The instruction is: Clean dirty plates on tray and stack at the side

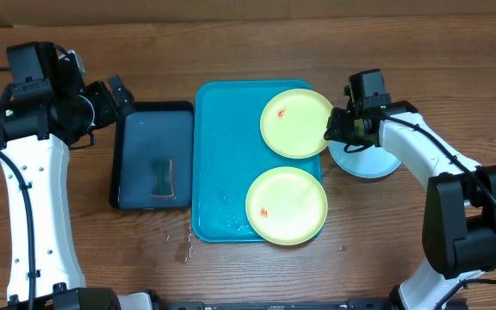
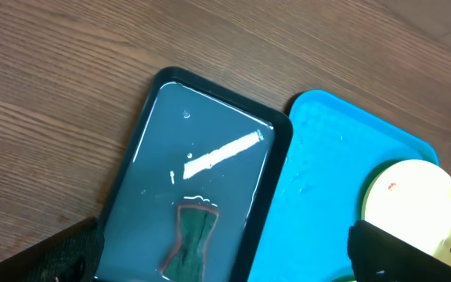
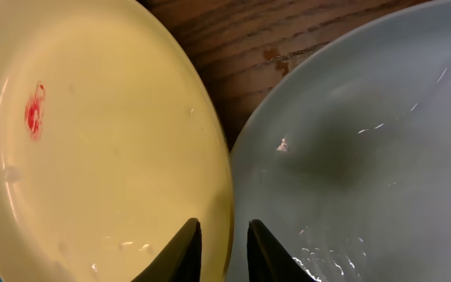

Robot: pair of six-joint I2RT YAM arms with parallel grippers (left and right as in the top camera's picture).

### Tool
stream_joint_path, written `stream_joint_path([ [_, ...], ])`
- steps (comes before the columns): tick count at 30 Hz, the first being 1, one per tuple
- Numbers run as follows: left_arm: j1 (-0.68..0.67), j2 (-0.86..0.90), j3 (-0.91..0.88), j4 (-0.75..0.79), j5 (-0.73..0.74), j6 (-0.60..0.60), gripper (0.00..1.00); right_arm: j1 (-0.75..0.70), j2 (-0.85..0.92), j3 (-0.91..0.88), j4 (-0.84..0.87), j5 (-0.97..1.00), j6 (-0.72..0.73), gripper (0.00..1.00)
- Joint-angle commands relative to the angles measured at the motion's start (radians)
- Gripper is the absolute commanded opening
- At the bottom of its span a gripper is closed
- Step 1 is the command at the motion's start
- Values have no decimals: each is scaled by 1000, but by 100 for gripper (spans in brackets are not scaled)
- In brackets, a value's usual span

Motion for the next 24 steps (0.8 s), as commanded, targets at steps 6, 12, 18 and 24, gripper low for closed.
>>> stream_joint_path([
  [6, -1, -13, 11, 0, 8, 2, 100, 6, 8, -7, 3, 10, 5, 21],
  [12, -1, -13, 11, 0, 9, 2, 100, 6, 8, -7, 10, 10, 5, 18],
  [18, -1, -13, 11, 0, 9, 2, 100, 6, 22, -7, 18, 10, 5, 19],
  [24, -1, -13, 11, 0, 9, 2, 100, 6, 39, -6, 40, 9, 19, 4],
])
